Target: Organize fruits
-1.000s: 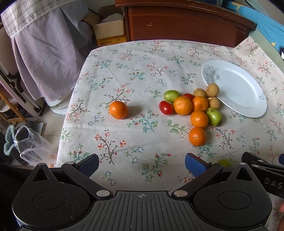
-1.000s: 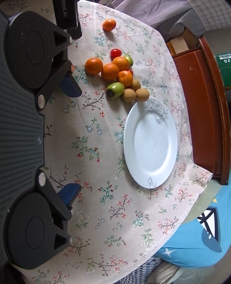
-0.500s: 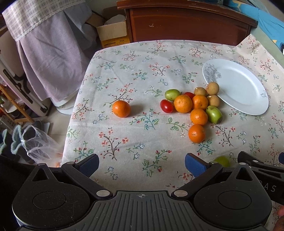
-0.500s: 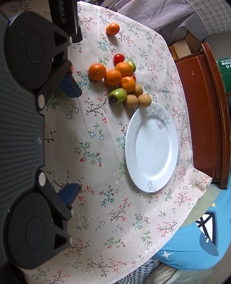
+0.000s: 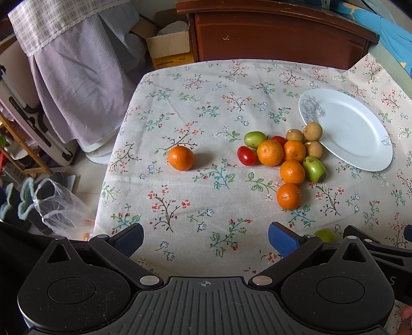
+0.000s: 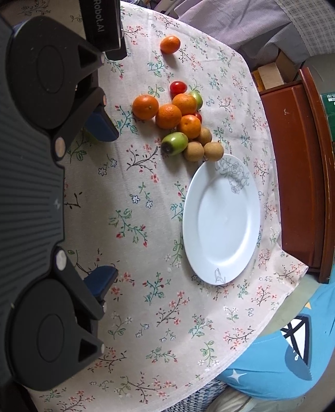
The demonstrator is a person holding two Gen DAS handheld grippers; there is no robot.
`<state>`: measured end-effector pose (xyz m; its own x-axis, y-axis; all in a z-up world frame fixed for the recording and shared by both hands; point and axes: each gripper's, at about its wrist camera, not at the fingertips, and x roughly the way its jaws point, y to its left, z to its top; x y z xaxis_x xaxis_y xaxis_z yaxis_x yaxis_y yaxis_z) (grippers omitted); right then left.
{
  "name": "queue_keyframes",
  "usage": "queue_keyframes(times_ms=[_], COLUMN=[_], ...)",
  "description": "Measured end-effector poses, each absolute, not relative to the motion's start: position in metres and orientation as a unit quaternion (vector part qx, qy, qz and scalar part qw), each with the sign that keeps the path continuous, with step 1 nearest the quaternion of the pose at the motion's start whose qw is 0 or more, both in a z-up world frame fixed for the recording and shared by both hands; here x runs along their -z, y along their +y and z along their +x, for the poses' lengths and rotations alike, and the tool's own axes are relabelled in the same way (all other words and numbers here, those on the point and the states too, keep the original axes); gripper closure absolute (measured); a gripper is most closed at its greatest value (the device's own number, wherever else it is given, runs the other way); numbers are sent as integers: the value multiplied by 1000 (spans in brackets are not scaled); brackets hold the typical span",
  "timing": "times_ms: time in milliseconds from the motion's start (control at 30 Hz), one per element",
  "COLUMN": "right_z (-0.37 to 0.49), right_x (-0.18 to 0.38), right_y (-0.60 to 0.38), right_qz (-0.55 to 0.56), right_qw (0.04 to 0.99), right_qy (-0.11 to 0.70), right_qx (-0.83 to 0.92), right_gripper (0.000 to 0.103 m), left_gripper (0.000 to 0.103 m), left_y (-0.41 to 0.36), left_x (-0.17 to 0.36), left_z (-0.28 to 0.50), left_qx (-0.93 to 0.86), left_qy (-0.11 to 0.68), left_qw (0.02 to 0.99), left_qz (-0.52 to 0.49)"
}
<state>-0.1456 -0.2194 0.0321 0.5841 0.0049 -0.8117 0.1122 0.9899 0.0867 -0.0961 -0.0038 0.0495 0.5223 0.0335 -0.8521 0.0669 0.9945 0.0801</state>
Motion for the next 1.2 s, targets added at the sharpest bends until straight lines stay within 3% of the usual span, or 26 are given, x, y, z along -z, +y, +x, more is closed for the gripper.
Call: queue_keyframes(times_ms=[1200], right_z=[-142], right_x=[-28], right_y=[-219], right_qz=[76], right_qw=[885], right_qy=[459], right_qx=[26], right_gripper=[2], left_gripper=[0], left_y=[-5], left_x=[-48], left_z=[-97], left_qx=[18], left_qy=[488], left_qw=[871], left_qz=[50])
